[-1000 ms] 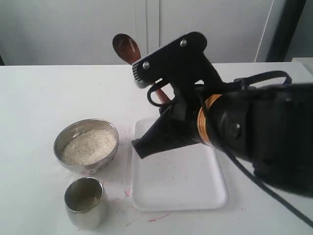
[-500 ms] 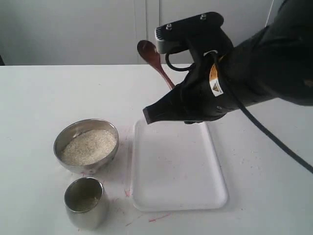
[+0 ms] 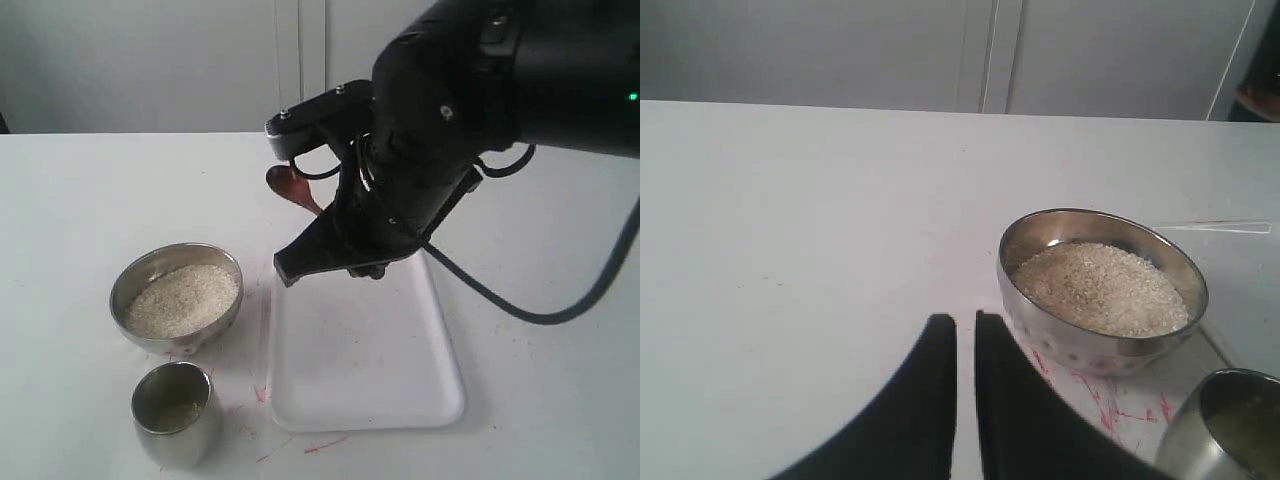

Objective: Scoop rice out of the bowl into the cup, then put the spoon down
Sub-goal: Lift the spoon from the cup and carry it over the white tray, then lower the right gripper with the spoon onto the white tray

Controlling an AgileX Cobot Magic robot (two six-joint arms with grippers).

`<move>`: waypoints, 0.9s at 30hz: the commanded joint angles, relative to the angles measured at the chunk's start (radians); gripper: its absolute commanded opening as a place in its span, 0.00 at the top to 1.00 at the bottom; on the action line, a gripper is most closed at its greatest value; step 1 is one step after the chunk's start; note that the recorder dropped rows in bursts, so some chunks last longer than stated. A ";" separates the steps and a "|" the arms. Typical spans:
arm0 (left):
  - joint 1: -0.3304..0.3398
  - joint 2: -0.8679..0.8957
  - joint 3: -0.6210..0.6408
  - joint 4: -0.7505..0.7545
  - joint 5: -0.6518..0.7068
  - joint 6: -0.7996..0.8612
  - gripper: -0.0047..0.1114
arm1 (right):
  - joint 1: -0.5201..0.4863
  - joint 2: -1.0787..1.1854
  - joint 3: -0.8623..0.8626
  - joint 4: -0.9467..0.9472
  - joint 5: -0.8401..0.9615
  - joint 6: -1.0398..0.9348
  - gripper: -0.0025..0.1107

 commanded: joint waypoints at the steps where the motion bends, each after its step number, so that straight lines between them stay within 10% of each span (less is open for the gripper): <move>1: -0.002 -0.004 -0.003 -0.009 -0.004 -0.002 0.84 | -0.014 0.049 -0.042 0.007 0.066 -0.052 0.98; 27: -0.002 -0.004 -0.003 -0.009 -0.004 -0.002 0.84 | -0.128 0.211 -0.054 0.182 0.138 -0.229 0.98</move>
